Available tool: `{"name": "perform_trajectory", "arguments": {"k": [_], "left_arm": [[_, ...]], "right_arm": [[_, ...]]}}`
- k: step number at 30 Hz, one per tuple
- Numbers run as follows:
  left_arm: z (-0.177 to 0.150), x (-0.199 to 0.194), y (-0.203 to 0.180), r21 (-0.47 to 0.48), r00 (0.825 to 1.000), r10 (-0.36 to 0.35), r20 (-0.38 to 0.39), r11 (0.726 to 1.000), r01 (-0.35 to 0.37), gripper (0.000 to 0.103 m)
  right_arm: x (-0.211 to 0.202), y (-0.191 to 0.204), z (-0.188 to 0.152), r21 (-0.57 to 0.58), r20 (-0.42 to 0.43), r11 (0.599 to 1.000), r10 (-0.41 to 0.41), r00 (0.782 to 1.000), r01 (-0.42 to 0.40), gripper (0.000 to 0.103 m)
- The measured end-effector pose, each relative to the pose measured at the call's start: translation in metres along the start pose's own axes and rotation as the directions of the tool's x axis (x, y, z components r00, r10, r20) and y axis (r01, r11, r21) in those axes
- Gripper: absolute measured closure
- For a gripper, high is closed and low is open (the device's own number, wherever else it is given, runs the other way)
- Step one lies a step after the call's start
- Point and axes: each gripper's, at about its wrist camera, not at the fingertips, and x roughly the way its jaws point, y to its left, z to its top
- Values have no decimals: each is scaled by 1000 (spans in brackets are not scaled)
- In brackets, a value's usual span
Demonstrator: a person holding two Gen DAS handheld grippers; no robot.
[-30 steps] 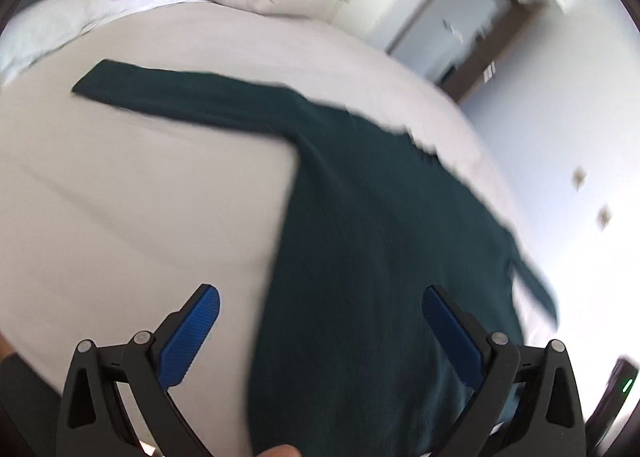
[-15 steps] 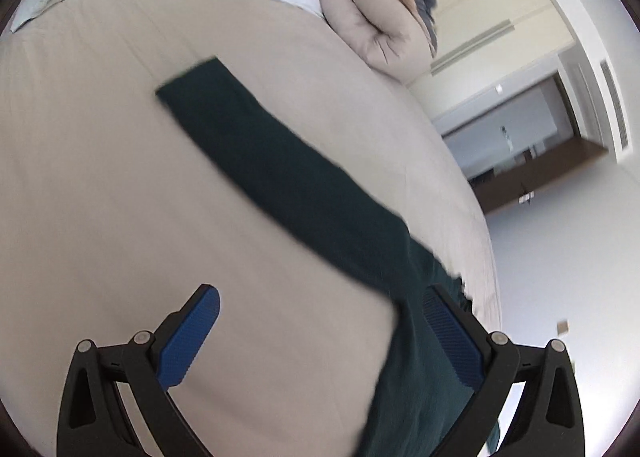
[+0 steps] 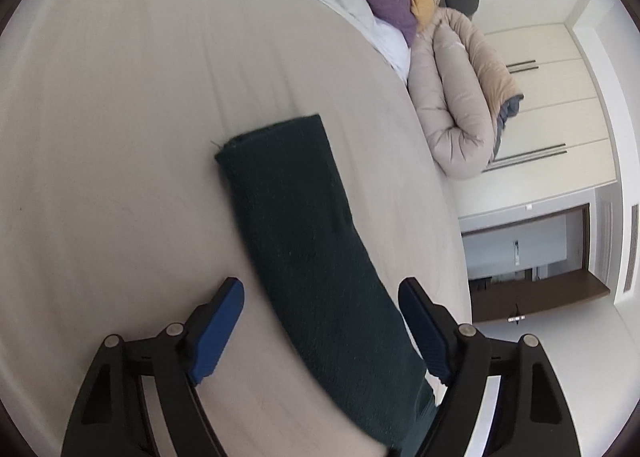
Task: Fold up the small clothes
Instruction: 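Grasp the sweater sleeve cuff with the left tool and lift it, then fold the held sleeve across the sweater body with the left tool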
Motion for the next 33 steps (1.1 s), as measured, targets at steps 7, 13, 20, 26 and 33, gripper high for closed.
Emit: {"name": "perform_trajectory", "arguments": {"k": [7, 13, 20, 26, 33], "left_arm": [[17, 21, -4, 7, 1000, -2, 25, 1000, 2, 38], [29, 37, 5, -23, 1000, 10, -14, 1000, -10, 96], [3, 21, -62, 243, 1000, 19, 20, 970, -23, 97], [-134, 19, -199, 763, 999, -8, -53, 645, 45, 97], [-347, 46, -225, 998, 997, 68, -47, 46, 44, 97]], "right_arm": [[11, -1, 2, 1, 7, 1000, 8, 1000, -8, 2], [19, -9, 2, 37, 3, 999, 20, 1000, -20, 2], [23, -26, 3, 88, 7, 995, 35, 999, -36, 7], [21, -46, 7, 142, 33, 988, 53, 998, -57, 7], [35, -88, 28, 250, 15, 953, 173, 985, -171, 7]]}}
